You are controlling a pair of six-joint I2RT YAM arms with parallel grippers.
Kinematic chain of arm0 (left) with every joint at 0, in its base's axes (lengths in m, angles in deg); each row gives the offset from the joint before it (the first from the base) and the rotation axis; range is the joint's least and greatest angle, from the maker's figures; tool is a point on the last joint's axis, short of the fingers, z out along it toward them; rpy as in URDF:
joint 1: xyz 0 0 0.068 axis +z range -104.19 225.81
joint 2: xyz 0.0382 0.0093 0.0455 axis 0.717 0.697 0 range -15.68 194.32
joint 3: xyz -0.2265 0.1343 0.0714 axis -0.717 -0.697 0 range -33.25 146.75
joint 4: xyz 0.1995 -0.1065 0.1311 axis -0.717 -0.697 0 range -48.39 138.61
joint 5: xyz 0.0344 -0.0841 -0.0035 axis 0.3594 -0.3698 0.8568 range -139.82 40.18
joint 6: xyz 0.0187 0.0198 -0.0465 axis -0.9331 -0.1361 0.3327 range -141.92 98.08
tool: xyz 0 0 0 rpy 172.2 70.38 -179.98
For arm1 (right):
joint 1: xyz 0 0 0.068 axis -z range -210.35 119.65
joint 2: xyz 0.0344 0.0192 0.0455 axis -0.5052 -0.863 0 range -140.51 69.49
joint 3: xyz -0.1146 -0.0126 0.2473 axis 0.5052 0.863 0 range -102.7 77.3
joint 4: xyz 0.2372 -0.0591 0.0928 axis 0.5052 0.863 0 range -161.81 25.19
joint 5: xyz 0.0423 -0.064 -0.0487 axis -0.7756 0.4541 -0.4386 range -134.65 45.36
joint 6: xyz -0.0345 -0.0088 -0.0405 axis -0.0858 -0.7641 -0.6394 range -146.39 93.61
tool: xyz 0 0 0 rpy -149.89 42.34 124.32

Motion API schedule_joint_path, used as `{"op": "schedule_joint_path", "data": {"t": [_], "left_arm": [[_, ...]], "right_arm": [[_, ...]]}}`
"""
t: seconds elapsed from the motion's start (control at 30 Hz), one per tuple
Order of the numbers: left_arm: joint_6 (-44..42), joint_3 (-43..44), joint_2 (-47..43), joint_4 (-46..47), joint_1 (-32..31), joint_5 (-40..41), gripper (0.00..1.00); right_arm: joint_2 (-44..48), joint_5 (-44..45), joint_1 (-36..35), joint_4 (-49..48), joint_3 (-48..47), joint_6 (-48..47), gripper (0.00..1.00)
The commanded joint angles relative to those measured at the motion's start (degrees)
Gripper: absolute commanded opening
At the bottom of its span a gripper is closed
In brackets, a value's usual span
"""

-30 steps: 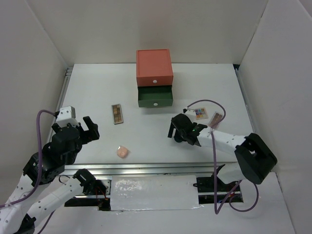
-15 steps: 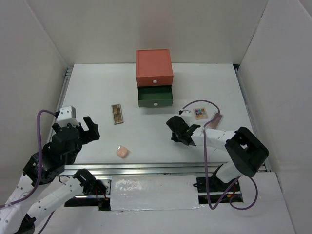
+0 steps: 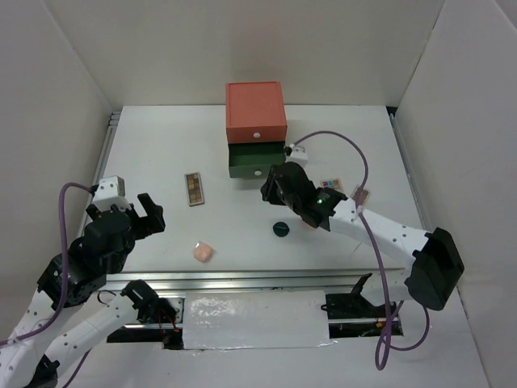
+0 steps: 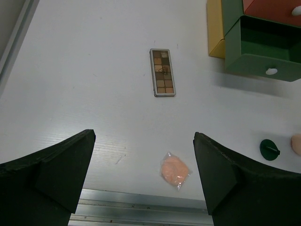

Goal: Organize the makeup

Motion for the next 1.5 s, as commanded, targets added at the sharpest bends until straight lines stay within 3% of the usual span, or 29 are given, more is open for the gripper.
{"op": "schedule_joint_path", "data": {"t": [0.0,0.1,0.17,0.47,0.6,0.73,0.93,1.03,1.1,1.13,1.17,1.33,1.47], "left_arm": [[-0.4,0.8,-0.6,1.7,-0.2,-0.1,0.99],[-0.2,0.8,-0.7,1.7,-0.2,0.1,0.99],[-0.1,0.8,-0.9,1.5,-0.2,0.1,0.99],[-1.2,0.6,-1.4,2.4,-0.2,-1.1,0.99],[-1.0,0.6,-1.4,2.2,-0.2,-1.0,0.99],[-0.8,0.6,-2.1,2.2,-0.2,-0.7,0.99],[-0.7,0.6,-2.2,2.0,-0.2,-0.5,0.99],[-0.8,0.6,-2.1,2.1,-0.2,-0.7,0.99],[-0.8,0.5,-2.1,2.2,-0.2,-0.8,0.99],[-0.9,0.5,-2.1,2.2,-0.2,-0.8,0.99],[-0.8,0.6,-2.2,2.2,-0.2,-0.8,0.99],[-0.9,0.5,-2.8,2.3,-0.2,-0.8,0.99],[-1.0,0.4,-2.6,2.4,-0.2,-0.9,0.99]], "right_arm": [[-2.7,2.6,1.4,0.7,-11.7,-5.8,0.37],[-7.7,2.3,3.2,5.0,-20.4,-6.6,0.38],[-9.6,3.1,3.1,8.8,-22.1,-5.9,0.47],[3.8,-1.3,3.0,-0.4,6.8,-1.2,0.60],[3.7,-1.8,3.2,-0.8,11.4,-0.5,0.70],[-4.0,-2.7,3.2,-0.9,11.3,-1.0,0.74],[-12.6,-3.4,3.2,-0.6,9.0,0.3,0.65],[-14.7,-4.7,3.0,-0.8,9.3,0.4,0.53],[-15.5,-5.1,2.8,-1.3,9.6,0.4,0.36],[-15.7,-4.8,2.7,-1.4,10.1,0.4,0.11],[-15.9,-4.3,2.6,-1.3,10.2,1.0,0.00],[-16.0,-4.7,2.0,-0.7,9.1,0.8,0.00],[-7.5,-7.8,1.4,-0.5,6.9,-1.0,0.00]]}}
